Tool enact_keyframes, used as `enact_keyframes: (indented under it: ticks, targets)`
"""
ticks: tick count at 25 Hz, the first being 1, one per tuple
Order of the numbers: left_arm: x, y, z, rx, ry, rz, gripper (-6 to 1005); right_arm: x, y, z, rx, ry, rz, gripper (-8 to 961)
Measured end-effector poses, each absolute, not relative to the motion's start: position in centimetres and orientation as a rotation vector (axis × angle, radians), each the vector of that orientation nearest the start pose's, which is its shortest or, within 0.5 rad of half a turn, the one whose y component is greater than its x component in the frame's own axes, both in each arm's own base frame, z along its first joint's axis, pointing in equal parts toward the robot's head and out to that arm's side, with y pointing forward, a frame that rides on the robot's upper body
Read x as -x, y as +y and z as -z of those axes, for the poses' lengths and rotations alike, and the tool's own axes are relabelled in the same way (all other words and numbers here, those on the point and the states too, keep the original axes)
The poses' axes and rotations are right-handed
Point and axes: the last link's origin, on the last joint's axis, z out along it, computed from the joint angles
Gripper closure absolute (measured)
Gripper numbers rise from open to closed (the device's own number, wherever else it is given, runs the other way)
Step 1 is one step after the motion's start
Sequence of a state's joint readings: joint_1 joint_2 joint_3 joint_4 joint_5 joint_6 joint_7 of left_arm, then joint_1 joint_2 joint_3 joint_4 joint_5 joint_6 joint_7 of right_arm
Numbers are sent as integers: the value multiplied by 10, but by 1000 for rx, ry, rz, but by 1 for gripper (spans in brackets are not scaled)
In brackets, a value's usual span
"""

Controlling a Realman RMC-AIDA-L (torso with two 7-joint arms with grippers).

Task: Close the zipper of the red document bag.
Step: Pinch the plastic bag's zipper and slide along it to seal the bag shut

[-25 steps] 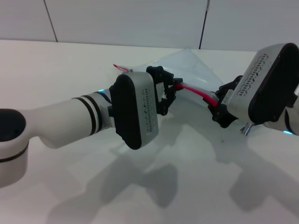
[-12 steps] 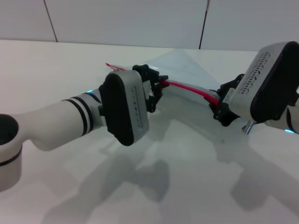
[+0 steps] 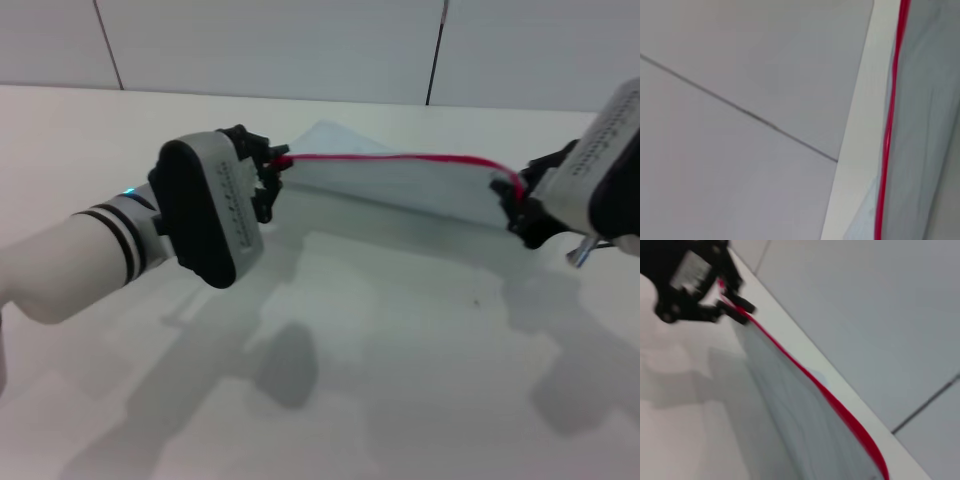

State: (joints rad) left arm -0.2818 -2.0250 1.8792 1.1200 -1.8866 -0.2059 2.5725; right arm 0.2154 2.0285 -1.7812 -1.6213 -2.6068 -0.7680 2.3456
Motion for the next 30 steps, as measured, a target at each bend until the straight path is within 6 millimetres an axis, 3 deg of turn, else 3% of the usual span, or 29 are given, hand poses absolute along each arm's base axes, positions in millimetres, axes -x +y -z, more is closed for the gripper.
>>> enact_keyframes:
  ticks: [7, 23, 30]
  targets:
    - [219, 371, 40, 2109, 421, -134, 920, -181, 350, -6, 2293, 200, 124, 832]
    - [221, 372, 38, 2102, 411, -137, 920, -195, 355, -9, 2265, 234, 153, 779]
    - [219, 381, 33, 2045, 377, -183, 919, -204, 360, -8, 2230, 255, 252, 756]
